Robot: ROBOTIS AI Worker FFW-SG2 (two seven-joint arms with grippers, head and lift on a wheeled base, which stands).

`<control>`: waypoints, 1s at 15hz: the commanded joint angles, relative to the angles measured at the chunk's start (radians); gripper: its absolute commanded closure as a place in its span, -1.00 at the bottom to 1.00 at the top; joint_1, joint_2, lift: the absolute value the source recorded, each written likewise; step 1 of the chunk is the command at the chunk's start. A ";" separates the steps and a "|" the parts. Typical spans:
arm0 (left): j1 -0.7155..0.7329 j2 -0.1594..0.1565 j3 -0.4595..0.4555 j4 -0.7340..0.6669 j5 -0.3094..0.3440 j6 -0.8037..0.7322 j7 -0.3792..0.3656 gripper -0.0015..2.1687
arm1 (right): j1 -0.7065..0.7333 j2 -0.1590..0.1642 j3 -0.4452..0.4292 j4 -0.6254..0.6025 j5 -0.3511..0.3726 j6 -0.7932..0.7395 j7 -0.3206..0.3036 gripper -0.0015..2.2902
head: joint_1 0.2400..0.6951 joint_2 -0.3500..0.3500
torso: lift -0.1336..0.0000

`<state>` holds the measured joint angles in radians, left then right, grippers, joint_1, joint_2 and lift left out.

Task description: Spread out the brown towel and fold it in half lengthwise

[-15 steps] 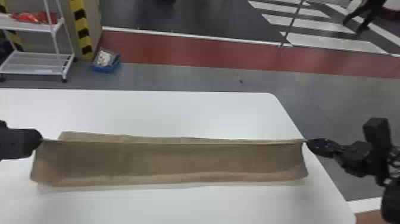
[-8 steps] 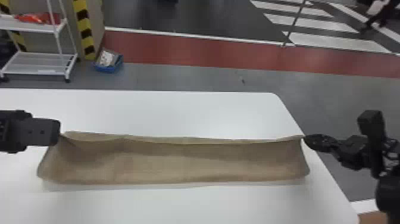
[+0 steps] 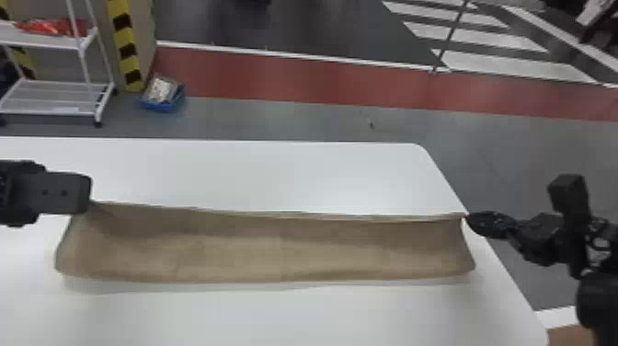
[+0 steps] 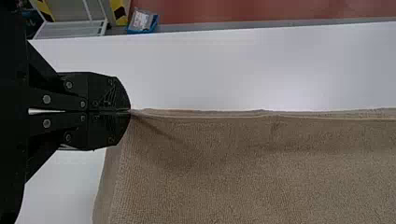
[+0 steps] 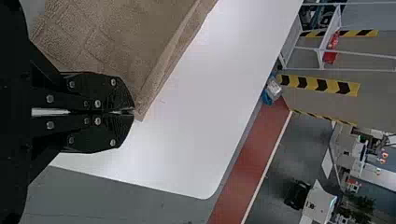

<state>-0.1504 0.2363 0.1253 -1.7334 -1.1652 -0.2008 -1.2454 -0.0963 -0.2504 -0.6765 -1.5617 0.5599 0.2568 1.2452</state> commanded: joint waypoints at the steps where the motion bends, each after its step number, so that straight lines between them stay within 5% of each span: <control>1: -0.006 0.000 0.002 0.003 0.001 0.004 0.001 0.27 | 0.000 -0.007 -0.005 0.002 -0.011 0.003 0.000 -0.02 | 1.00 -0.66 | -0.85; 9: -0.044 -0.006 -0.032 0.001 -0.007 0.019 -0.008 0.27 | -0.013 -0.021 -0.038 0.031 -0.054 0.055 0.010 -0.02 | 1.00 -0.72 | -0.85; 15: -0.049 -0.018 -0.079 0.015 -0.014 0.059 0.070 0.27 | -0.039 -0.021 -0.040 0.077 -0.054 0.055 0.003 -0.02 | 1.00 -0.77 | -0.85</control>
<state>-0.1967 0.2187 0.0603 -1.7292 -1.1744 -0.1545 -1.1786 -0.1274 -0.2715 -0.7164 -1.4960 0.5062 0.3126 1.2492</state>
